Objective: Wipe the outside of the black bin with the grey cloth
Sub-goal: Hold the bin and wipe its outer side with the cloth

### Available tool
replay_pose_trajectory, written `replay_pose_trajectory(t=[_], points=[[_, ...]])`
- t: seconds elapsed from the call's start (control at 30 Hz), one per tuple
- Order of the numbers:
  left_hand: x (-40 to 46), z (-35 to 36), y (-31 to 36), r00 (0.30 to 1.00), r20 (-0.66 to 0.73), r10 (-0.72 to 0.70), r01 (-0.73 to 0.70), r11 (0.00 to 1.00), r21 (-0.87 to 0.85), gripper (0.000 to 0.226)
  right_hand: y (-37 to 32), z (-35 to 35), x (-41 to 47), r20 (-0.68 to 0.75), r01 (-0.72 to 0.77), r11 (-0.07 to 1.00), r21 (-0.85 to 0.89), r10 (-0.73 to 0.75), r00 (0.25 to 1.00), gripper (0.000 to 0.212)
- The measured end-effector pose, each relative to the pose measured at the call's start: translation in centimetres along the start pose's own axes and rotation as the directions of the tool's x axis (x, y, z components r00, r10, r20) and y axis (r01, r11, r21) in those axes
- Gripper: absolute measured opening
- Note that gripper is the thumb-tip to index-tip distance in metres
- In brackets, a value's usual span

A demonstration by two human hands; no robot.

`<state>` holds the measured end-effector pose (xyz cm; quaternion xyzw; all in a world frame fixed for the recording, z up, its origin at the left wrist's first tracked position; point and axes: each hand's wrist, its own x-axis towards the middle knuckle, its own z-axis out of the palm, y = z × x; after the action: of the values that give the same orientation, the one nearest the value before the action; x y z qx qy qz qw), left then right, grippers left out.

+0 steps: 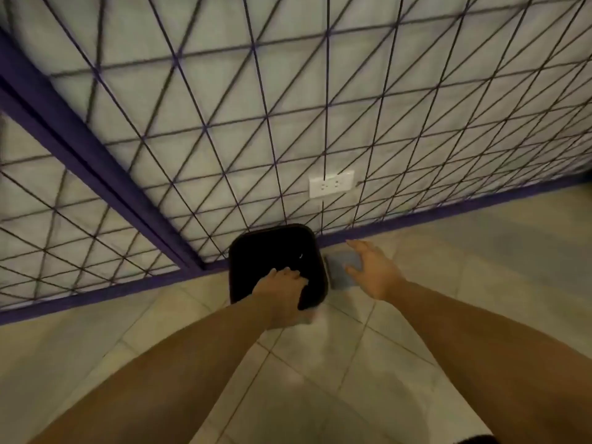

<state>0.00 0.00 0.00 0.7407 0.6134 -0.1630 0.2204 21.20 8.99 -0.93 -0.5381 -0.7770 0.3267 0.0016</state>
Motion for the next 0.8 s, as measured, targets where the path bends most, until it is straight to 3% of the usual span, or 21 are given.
replay_pose_trajectory(t=[0.1, 0.17, 0.3, 0.53, 0.8], points=[[1.9, 3.5, -0.1, 1.0, -0.004, -0.012, 0.012, 0.997, 0.08, 0.065, 2.7, 3.7, 2.4, -0.029, -0.002, 1.0, -0.024, 0.001, 1.0, 0.063], [2.7, 5.0, -0.4, 0.997, -0.073, 0.017, -0.006, 0.99, 0.142, 0.046, 4.2, 5.7, 3.9, -0.043, -0.014, 0.999, -0.036, 0.013, 0.999, 0.06], [3.3, 7.1, -1.1, 0.959, -0.268, 0.095, -0.03, 0.971, 0.236, 0.035, 7.3, 9.8, 6.8, -0.052, -0.05, 0.998, -0.036, 0.048, 0.998, 0.057], [2.4, 5.9, -4.0, 0.909, -0.408, 0.089, -0.066, 0.995, 0.069, 0.028, 10.8, 15.6, 11.6, -0.001, -0.116, 0.993, 0.015, 0.116, 0.993, 0.061], [2.2, 5.7, -5.2, 0.853, -0.51, 0.113, -0.18, 0.98, -0.085, 0.021, 12.3, 15.9, 17.4, 0.022, -0.11, 0.989, -0.103, 0.113, 0.993, 0.073]])
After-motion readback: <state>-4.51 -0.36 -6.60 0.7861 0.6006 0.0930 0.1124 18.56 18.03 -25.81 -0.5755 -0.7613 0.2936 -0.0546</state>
